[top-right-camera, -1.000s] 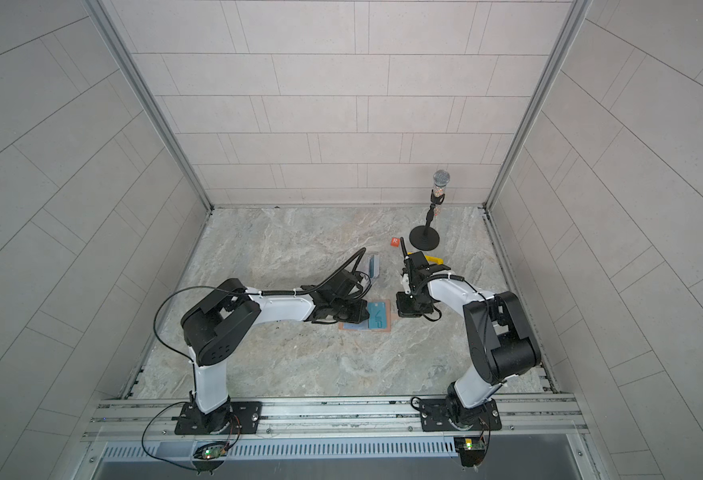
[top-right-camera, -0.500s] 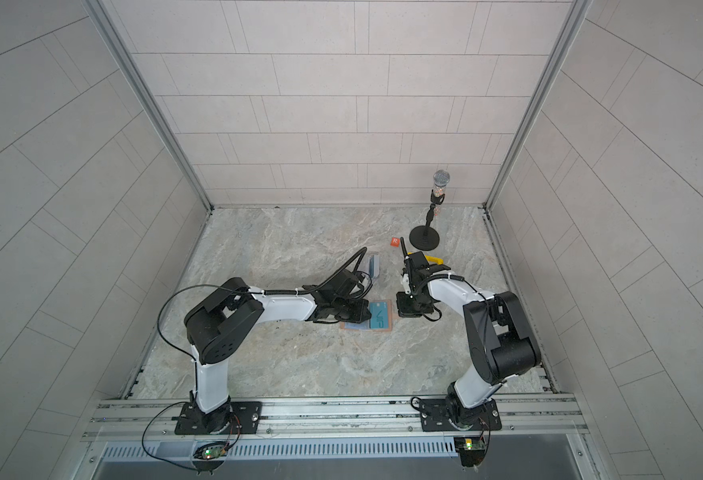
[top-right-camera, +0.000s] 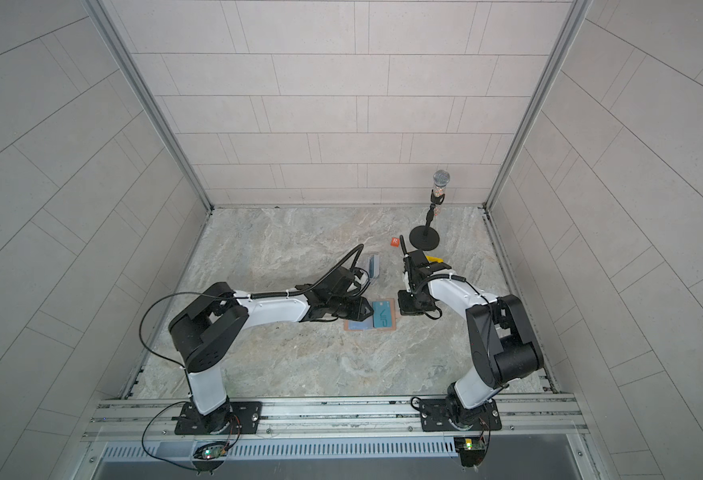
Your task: Put the credit cards into the card holder
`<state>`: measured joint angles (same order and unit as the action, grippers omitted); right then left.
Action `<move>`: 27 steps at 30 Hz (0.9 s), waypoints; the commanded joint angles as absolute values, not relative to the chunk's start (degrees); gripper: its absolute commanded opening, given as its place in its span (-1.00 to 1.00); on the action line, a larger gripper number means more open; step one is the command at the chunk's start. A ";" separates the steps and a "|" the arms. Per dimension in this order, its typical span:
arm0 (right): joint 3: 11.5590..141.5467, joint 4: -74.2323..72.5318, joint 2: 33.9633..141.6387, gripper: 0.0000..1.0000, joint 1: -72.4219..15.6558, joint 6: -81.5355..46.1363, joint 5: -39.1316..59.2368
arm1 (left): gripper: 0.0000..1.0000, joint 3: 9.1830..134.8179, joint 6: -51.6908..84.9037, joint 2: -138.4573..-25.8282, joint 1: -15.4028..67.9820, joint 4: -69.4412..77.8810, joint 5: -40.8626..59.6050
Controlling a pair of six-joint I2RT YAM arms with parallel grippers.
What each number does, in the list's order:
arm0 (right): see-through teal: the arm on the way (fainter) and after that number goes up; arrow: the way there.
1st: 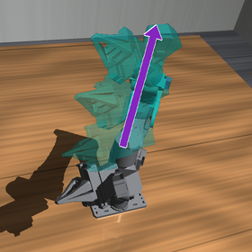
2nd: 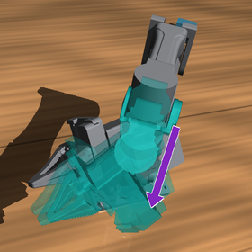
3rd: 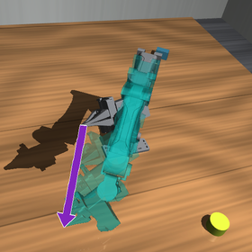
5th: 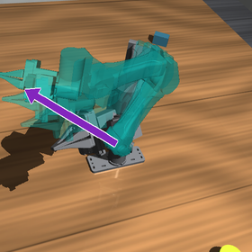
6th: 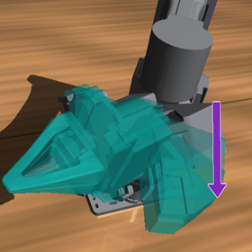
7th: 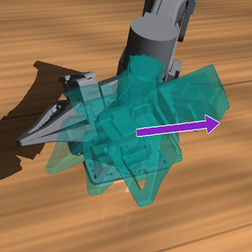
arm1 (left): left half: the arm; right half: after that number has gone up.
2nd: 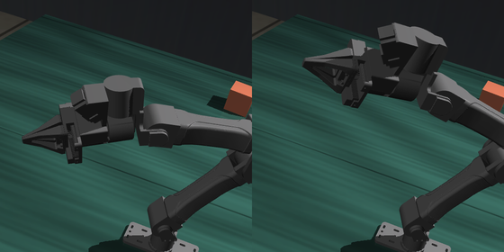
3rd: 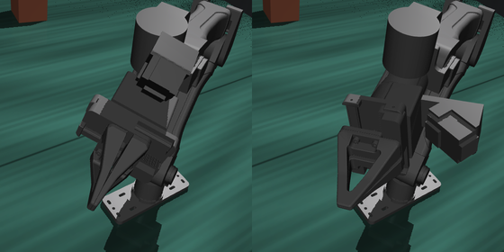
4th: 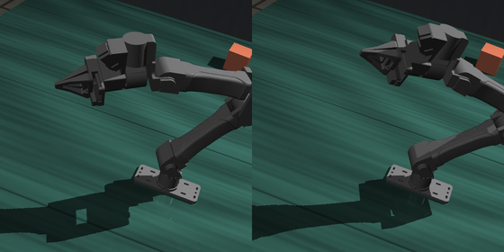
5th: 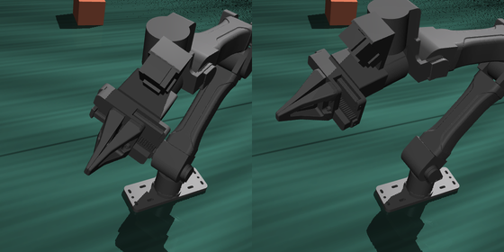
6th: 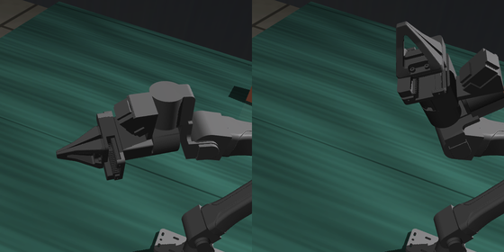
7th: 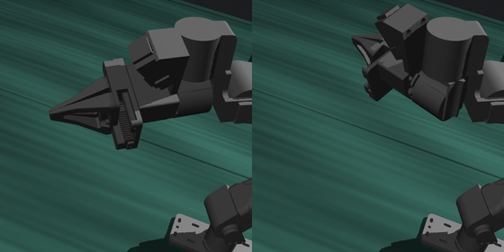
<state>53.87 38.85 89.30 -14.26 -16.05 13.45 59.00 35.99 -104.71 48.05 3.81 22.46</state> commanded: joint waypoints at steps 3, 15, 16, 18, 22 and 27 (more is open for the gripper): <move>56.40 42.18 86.19 -0.72 -14.49 -15.51 10.24 | -0.19 56.32 34.20 -97.18 46.03 2.64 18.76; 61.73 44.21 81.58 0.05 -14.46 -15.12 11.09 | -0.05 56.82 34.04 -92.78 35.42 -4.92 17.85; 62.50 44.23 81.81 0.05 -14.46 -15.00 12.31 | -0.05 57.47 33.99 -93.28 34.66 -5.04 18.67; 64.45 43.92 82.84 0.06 -14.50 -15.16 15.60 | -0.04 59.60 33.84 -95.18 33.12 -5.27 20.73; 67.88 42.38 86.09 0.06 -15.00 -16.88 20.08 | -0.04 64.76 32.49 -99.50 32.43 -7.06 22.58; 72.70 40.75 91.13 0.05 -16.15 -19.63 20.54 | -0.03 72.78 32.82 -107.23 31.51 -9.44 26.31</move>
<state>70.57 41.47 89.12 -15.57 -17.61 19.03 69.17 33.56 -104.03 32.10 -7.03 23.20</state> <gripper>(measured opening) 0.524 0.486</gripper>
